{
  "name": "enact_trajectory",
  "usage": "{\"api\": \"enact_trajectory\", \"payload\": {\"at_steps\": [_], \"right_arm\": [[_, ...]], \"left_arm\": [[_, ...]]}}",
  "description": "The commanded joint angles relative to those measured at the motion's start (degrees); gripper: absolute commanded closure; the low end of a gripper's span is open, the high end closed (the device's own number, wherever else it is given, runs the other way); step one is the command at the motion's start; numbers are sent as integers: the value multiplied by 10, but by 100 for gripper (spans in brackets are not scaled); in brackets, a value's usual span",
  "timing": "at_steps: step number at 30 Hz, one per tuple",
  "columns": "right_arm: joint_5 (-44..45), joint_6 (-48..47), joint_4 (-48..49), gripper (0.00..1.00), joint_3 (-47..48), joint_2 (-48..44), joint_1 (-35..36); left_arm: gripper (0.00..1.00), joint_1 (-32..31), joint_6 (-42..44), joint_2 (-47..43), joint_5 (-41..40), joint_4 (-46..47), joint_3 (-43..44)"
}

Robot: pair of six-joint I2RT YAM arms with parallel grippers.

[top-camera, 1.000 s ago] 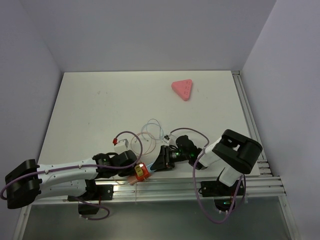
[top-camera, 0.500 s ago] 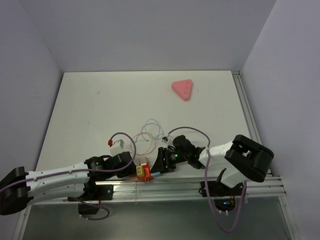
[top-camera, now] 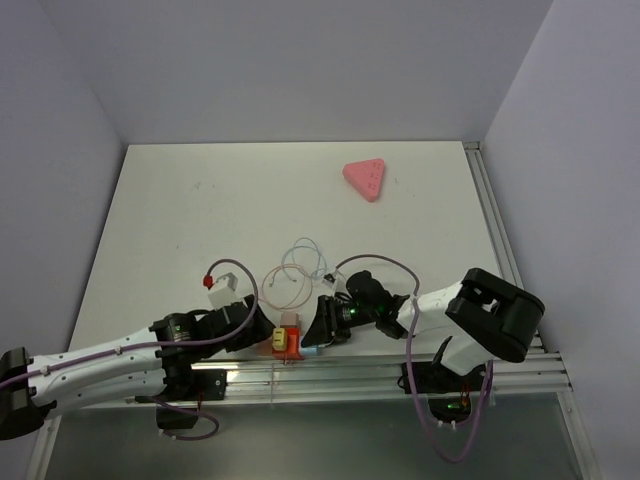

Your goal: Insert the plug

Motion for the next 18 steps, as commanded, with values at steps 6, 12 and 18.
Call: {"api": "enact_trajectory", "payload": {"at_steps": [6,12,18], "right_arm": [[0,16,155,99,-6,51,-21],[-14,-15,175,100,30,112,-104],[0,-90,29,100,155,141,-160]], "left_arm": [[27,-5,4,-44,-55,-43,89],[26,-6,12,-71,-90,-73,112],[27,-6,24,-110,-105,-92,129]]}}
